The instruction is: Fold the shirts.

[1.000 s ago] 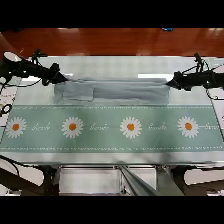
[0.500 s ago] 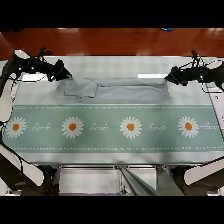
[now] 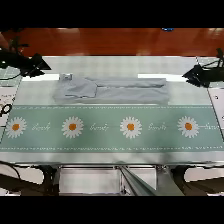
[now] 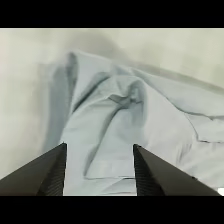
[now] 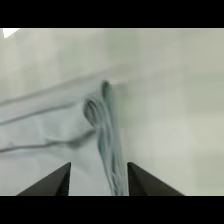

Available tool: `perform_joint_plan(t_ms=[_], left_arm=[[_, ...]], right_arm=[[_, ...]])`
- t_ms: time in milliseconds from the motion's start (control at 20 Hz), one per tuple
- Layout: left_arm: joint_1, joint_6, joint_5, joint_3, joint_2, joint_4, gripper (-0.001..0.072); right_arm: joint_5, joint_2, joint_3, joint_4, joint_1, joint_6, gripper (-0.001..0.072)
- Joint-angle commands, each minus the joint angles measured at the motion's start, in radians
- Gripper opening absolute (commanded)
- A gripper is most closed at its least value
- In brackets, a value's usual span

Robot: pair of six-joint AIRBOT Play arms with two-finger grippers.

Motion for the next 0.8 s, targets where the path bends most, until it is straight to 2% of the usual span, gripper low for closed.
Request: perform_joint_plan(t_ms=[0, 100, 200, 350, 650, 700, 750], left_arm=[[0.0, 0.023, 0.276, -0.269, 0.298, 0.074, 0.0508], [-0.059, 0.029, 0.464, -0.536, 0.502, 0.07, 0.0509], [-0.124, 0.029, 0.565, -0.729, 0.64, 0.068, 0.0509], [-0.195, 0.028, 0.556, -0.837, 0.708, 0.068, 0.0508], [-0.272, 0.029, 0.546, -0.838, 0.675, 0.006, 0.0508], [-0.279, 0.029, 0.546, -0.838, 0.668, 0.006, 0.0508], [-0.285, 0.029, 0.546, -0.838, 0.662, 0.003, 0.0508]], right_arm=[[-0.079, 0.124, -0.212, -0.016, -0.087, 0.016, 0.0413], [-0.159, 0.126, -0.348, 0.051, -0.083, 0.015, 0.0413], [-0.164, 0.074, -0.377, 0.136, -0.056, -0.02, 0.0413], [-0.162, -0.013, -0.345, 0.252, 0.017, -0.063, 0.0413], [-0.142, -0.193, -0.159, 0.264, 0.167, -0.006, 0.0406], [-0.135, -0.216, -0.13, 0.264, 0.186, -0.001, 0.039], [-0.127, -0.234, -0.101, 0.262, 0.205, -0.002, 0.0303]])
